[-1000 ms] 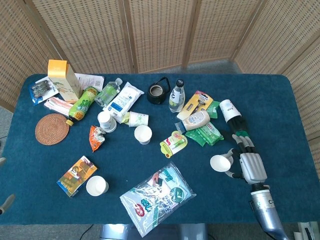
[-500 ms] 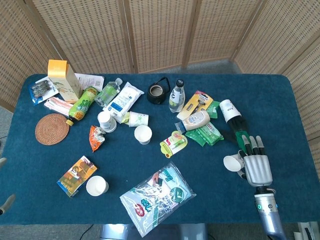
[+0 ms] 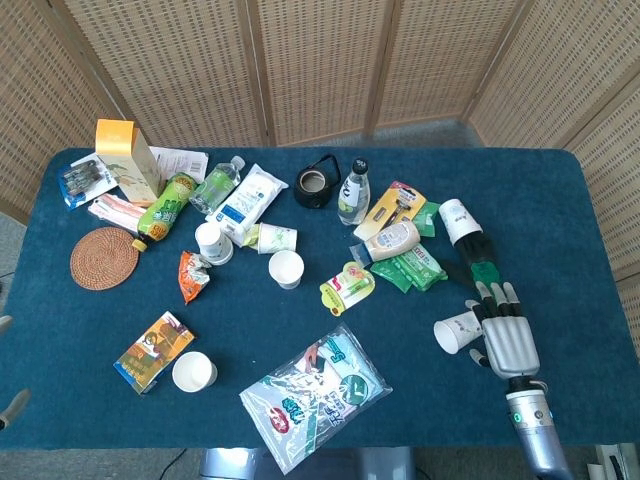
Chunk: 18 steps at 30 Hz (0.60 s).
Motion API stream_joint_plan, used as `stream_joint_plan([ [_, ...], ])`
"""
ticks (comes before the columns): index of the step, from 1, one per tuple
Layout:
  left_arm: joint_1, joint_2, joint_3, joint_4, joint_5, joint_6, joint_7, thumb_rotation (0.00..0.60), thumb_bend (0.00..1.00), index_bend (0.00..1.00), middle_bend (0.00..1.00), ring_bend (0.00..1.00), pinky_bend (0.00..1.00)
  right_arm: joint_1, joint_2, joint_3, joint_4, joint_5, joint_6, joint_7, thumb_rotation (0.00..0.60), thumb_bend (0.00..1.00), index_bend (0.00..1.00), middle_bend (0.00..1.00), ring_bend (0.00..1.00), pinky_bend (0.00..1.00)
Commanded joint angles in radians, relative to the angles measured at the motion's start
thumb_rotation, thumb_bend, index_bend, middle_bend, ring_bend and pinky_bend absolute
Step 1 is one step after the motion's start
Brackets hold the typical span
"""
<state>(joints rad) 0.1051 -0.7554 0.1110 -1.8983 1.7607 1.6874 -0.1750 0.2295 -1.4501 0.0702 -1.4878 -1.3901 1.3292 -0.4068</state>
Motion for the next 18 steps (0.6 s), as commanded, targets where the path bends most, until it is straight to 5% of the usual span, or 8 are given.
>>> stream_joint_plan([
  [1,0.0,0.0,0.0,0.0,-0.001,0.001,-0.001,0.6,0.35,0.0,0.0,0.0,0.0,0.004,0.011,-0.002,-0.01,0.007,-0.018,0.024,0.6,0.01,0.18,0.0,0.0,0.0],
  [7,0.0,0.0,0.0,0.0,0.0,-0.001,-0.001,0.6,0.35,0.0,0.0,0.0,0.0,0.024,0.039,0.002,-0.003,0.001,-0.058,0.095,0.6,0.01,0.22,0.0,0.0,0.0],
  [18,-0.001,-0.003,0.001,-0.003,0.001,-0.004,0.009,0.6,0.35,0.0,0.0,0.0,0.0,0.086,0.112,-0.022,0.07,-0.062,-0.19,0.414,0.6,0.0,0.3,0.0,0.0,0.0],
])
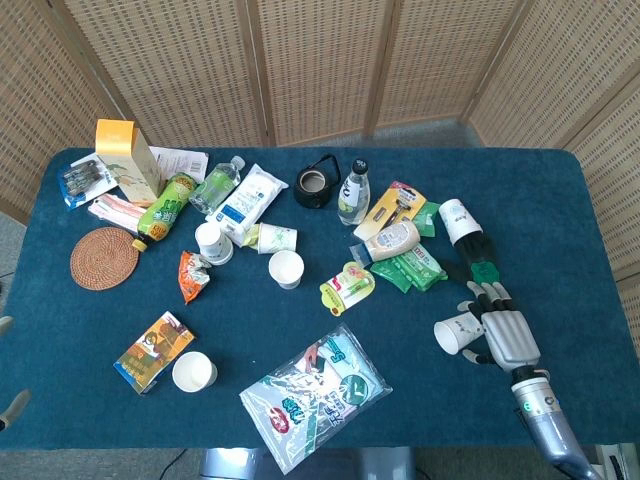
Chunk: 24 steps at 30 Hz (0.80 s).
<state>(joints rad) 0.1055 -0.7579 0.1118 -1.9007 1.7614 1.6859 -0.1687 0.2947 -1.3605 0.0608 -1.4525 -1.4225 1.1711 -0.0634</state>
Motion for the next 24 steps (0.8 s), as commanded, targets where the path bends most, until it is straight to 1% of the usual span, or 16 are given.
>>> stream_joint_plan([
  [1,-0.002,-0.001,0.0,-0.001,0.001,-0.004,0.004,0.6,0.35,0.0,0.0,0.0,0.0,0.023,0.024,-0.014,0.041,-0.033,-0.035,0.084,0.6,0.0,0.3,0.0,0.0,0.0],
  [3,-0.003,-0.002,0.001,-0.003,0.003,-0.009,0.011,0.6,0.35,0.0,0.0,0.0,0.0,0.029,0.024,-0.015,0.054,-0.04,-0.04,0.107,0.6,0.0,0.3,0.0,0.0,0.0],
  [7,-0.003,-0.003,0.002,-0.006,0.002,-0.009,0.016,0.6,0.35,0.0,0.0,0.0,0.0,0.045,0.022,-0.017,0.07,-0.04,-0.063,0.111,0.6,0.0,0.3,0.0,0.0,0.0],
  [14,-0.005,-0.002,0.0,-0.006,-0.003,-0.014,0.012,0.6,0.35,0.0,0.0,0.0,0.0,0.076,0.026,-0.019,0.065,-0.02,-0.118,0.075,0.6,0.01,0.31,0.0,0.0,0.0],
  [19,-0.007,-0.001,0.0,-0.007,-0.006,-0.016,0.01,0.6,0.35,0.0,0.0,0.0,0.0,0.089,0.029,-0.013,0.058,-0.006,-0.132,0.059,0.6,0.02,0.31,0.0,0.0,0.0],
  [24,-0.006,-0.001,0.001,-0.007,-0.005,-0.015,0.009,0.6,0.35,0.0,0.0,0.0,0.0,0.098,0.022,-0.01,0.067,0.008,-0.147,0.078,0.6,0.02,0.35,0.0,0.0,0.0],
])
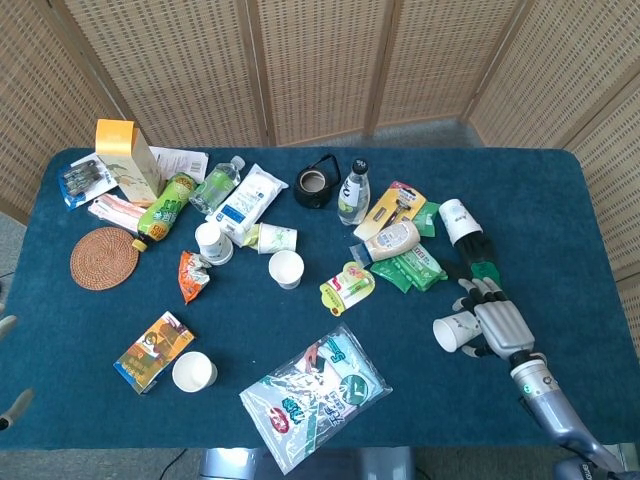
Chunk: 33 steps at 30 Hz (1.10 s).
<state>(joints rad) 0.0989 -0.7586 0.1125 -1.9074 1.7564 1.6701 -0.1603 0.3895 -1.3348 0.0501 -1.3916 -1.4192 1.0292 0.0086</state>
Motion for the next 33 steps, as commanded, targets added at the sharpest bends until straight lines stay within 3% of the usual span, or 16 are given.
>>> stream_joint_plan([
  [1,0.0,0.0,0.0,0.0,0.0,0.001,0.0,0.6,0.35,0.0,0.0,0.0,0.0,0.004,-0.006,0.001,0.01,0.007,-0.007,0.01,0.6,0.03,0.36,0.0,0.0,0.0],
  [10,-0.002,-0.002,0.0,-0.003,-0.002,-0.006,0.009,0.6,0.35,0.0,0.0,0.0,0.0,0.007,-0.028,0.001,0.045,0.008,0.002,0.035,0.6,0.07,0.46,0.0,0.0,0.0],
  [16,-0.002,-0.003,-0.001,-0.005,-0.004,-0.006,0.009,0.6,0.35,0.0,0.0,0.0,0.0,-0.023,-0.06,0.002,0.089,-0.026,0.112,-0.021,0.6,0.09,0.48,0.0,0.0,0.0],
  [25,-0.001,-0.005,0.001,-0.005,0.003,-0.005,0.014,0.6,0.35,0.0,0.0,0.0,0.0,-0.078,-0.103,0.005,0.161,-0.102,0.325,-0.253,0.6,0.1,0.49,0.0,0.0,0.0],
  [33,-0.001,-0.006,0.003,-0.006,0.005,-0.007,0.02,0.6,0.35,0.0,0.0,0.0,0.0,-0.101,-0.158,0.006,0.232,-0.114,0.389,-0.45,0.6,0.11,0.5,0.0,0.0,0.0],
])
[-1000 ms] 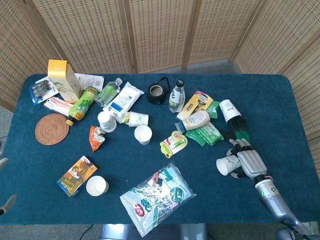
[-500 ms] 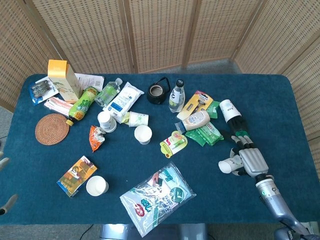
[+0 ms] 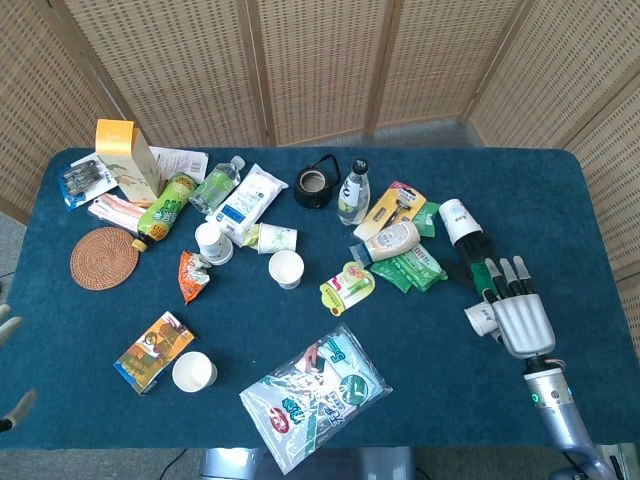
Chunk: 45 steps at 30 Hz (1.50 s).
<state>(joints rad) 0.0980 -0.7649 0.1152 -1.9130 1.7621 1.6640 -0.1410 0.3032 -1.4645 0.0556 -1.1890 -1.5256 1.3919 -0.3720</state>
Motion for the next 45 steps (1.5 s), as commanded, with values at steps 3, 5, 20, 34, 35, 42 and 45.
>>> stream_joint_plan([
  [3,-0.001,0.001,0.0,-0.001,0.0,-0.002,0.0,0.6,0.35,0.0,0.0,0.0,0.0,-0.02,-0.042,0.003,0.04,-0.004,0.034,-0.119,0.6,0.11,0.5,0.0,0.0,0.0],
  [5,-0.001,0.001,0.0,0.0,0.001,-0.001,-0.002,0.6,0.35,0.0,0.0,0.0,0.0,-0.024,-0.051,0.005,0.046,0.002,0.036,-0.144,0.6,0.11,0.5,0.0,0.0,0.0],
  [20,-0.001,0.004,0.001,0.003,0.001,0.002,-0.012,0.6,0.35,0.0,0.0,0.0,0.0,-0.027,-0.119,-0.004,0.145,-0.012,0.044,-0.313,0.6,0.14,0.51,0.0,0.0,0.0],
  [34,-0.003,0.007,0.001,0.003,0.0,0.0,-0.019,0.6,0.35,0.0,0.0,0.0,0.0,-0.036,-0.185,-0.005,0.288,-0.063,0.134,-0.389,0.6,0.19,0.53,0.0,0.0,0.0],
  [35,-0.003,0.007,0.001,0.003,0.0,0.0,-0.02,0.6,0.35,0.0,0.0,0.0,0.0,-0.037,-0.191,-0.007,0.3,-0.066,0.138,-0.394,0.6,0.2,0.53,0.0,0.0,0.0],
  [42,-0.004,0.008,0.003,0.004,0.003,-0.001,-0.023,0.6,0.35,0.0,0.0,0.0,0.0,-0.05,-0.227,-0.023,0.371,-0.08,0.149,-0.427,0.6,0.22,0.53,0.0,0.0,0.0],
  [45,-0.004,0.008,0.003,0.005,0.005,-0.001,-0.024,0.6,0.35,0.0,0.0,0.0,0.0,-0.058,-0.238,-0.031,0.392,-0.086,0.154,-0.441,0.6,0.22,0.53,0.0,0.0,0.0],
])
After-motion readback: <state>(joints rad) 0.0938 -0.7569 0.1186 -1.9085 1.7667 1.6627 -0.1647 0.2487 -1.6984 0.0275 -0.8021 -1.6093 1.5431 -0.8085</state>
